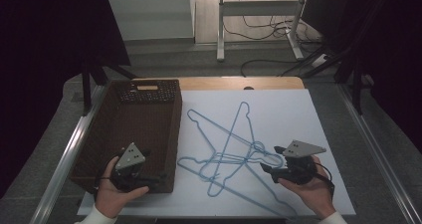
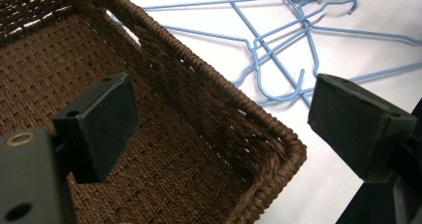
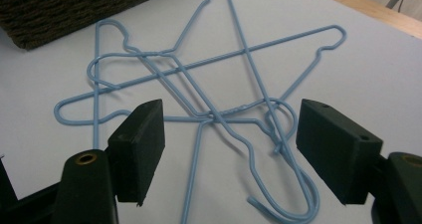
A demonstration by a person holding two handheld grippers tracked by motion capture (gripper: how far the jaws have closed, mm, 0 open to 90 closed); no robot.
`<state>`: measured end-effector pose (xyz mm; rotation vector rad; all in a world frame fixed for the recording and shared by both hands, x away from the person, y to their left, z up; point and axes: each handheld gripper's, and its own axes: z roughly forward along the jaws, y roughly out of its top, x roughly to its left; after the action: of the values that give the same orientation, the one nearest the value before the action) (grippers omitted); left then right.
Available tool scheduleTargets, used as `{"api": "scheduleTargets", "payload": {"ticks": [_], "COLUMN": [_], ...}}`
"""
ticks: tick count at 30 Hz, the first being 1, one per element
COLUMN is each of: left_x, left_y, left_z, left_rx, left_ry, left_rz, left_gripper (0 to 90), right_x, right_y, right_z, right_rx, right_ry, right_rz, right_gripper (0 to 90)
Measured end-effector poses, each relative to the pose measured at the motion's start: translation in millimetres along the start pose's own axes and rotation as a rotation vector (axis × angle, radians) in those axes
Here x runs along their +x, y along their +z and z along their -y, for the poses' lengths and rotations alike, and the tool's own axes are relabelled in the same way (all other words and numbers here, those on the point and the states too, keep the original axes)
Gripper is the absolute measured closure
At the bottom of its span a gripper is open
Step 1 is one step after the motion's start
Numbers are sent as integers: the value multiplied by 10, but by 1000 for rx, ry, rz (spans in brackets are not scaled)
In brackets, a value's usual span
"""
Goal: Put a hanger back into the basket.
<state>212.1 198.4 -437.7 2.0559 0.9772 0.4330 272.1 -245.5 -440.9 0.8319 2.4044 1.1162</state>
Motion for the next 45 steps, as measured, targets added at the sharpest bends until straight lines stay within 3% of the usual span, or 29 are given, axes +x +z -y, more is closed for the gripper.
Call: {"api": "scheduleTargets", "payload": {"ticks": [11, 21, 33, 38, 45], "left_x": [-14, -5, 11, 14, 15], "left_y": [28, 37, 39, 41, 36], "left_z": [-29, -32, -22, -18, -16], "left_rx": [-3, 2, 10, 8, 7], "left_ry": [10, 13, 19, 17, 20], "left_rz": [4, 4, 2, 2, 1], "left_gripper": [125, 124, 124, 124, 124], "right_x": [47, -19, 10, 71, 92], "right_y": [305, 693, 1201, 1369, 1539], "right_z": [-173, -298, -395, -430, -435], "right_rx": [51, 120, 259, 312, 369], "right_ry": [-39, -48, -115, -165, -191], "right_rz": [-33, -54, -82, -84, -103], "right_gripper": [286, 298, 388, 425, 498]}}
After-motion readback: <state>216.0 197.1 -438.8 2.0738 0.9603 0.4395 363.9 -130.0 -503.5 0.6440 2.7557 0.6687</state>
